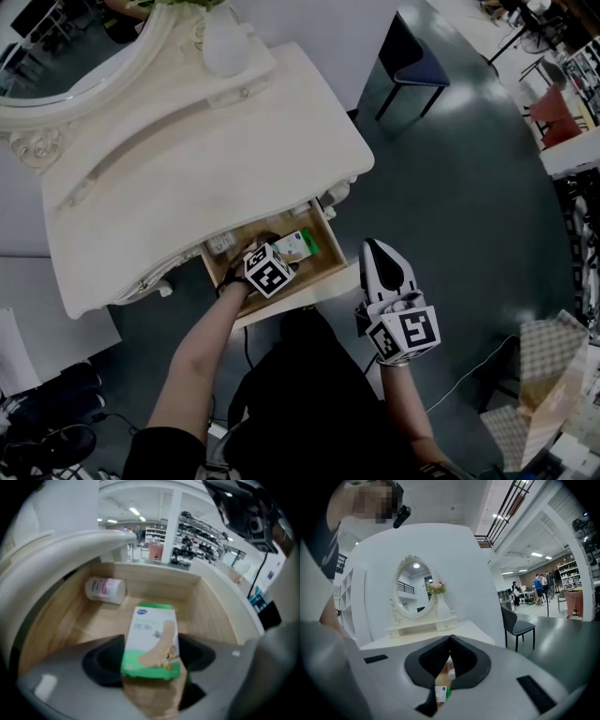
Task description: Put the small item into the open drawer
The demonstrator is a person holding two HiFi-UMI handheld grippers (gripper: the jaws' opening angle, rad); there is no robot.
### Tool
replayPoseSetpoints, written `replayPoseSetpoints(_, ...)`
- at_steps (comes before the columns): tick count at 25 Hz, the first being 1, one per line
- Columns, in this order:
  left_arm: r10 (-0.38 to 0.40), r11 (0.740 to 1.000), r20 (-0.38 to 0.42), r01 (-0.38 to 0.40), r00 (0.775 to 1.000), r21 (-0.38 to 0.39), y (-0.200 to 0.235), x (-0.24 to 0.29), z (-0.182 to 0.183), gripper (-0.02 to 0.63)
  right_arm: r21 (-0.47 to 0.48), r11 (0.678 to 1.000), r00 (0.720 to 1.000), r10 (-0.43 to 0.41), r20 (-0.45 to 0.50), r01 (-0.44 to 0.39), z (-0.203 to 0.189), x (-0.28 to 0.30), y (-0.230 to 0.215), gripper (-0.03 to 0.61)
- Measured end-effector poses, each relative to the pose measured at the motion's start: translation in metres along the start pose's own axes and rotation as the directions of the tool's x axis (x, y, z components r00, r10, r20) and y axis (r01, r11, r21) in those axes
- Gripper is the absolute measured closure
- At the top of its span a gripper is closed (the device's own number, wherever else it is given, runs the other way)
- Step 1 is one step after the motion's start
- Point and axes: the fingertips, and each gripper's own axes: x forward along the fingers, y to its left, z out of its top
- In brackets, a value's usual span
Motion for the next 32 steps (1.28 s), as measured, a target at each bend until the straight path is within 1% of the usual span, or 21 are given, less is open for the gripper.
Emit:
replayPoseSetpoints(8, 0.010, 1.000, -0.012, -0.010, 1.000, 0.028, 0.001, 0.007, -0.006, 0.252, 0.004, 1.000, 1.000, -0.004, -0.005, 0.004, -0.003, -0.002, -0.004, 0.581)
replayPoseSetpoints(12, 0.008, 1.000, -0.013, -0.007, 1.000, 0.019, 0.000, 0.007, -0.006, 0.246, 0.007, 1.000, 1.000, -0.003, -0.004, 0.003, -0.002, -0.003, -0.005, 0.581)
replayPoseSetpoints(14, 0.013, 1.000, -0.010, -0.012, 1.000, 0.011, 0.001, 0.006, -0.005, 0.223, 0.007, 1.000, 1.000, 0.000, -0.004, 0.000, -0.002, -0.003, -0.004, 0.581)
replayPoseSetpoints(17, 0.032, 0.999, 0.029, -0.031, 0.999, -0.024, 0.006, -0.003, 0.004, 0.221, 0.004, 1.000, 1.000, 0.011, 0.001, -0.011, 0.000, -0.003, -0.003, 0.581)
replayPoseSetpoints(20, 0.054, 0.996, 0.117, -0.045, 0.992, -0.082, 0.011, -0.026, 0.023, 0.227, 0.000, 1.000, 1.000, 0.026, 0.007, -0.026, 0.002, -0.002, 0.000, 0.581)
replayPoseSetpoints(23, 0.096, 0.992, 0.196, -0.077, 0.976, -0.099, 0.014, -0.054, 0.040, 0.244, -0.002, 0.999, 0.999, 0.045, 0.015, -0.045, 0.005, -0.001, 0.006, 0.581)
replayPoseSetpoints(25, 0.135, 0.988, 0.244, -0.111, 0.960, -0.109, 0.018, -0.073, 0.050, 0.275, -0.004, 0.998, 0.998, 0.059, 0.020, -0.059, 0.007, -0.001, 0.011, 0.581)
replayPoseSetpoints(28, 0.203, 0.975, 0.313, -0.164, 0.928, -0.148, 0.024, -0.101, 0.058, 0.333, -0.015, 0.997, 0.997, 0.078, 0.028, -0.077, 0.011, -0.002, 0.017, 0.581)
replayPoseSetpoints(32, 0.287, 0.953, 0.373, -0.222, 0.882, -0.206, 0.031, -0.135, 0.063, 0.374, -0.031, 0.995, 0.995, 0.095, 0.042, -0.094, 0.019, -0.003, 0.024, 0.581)
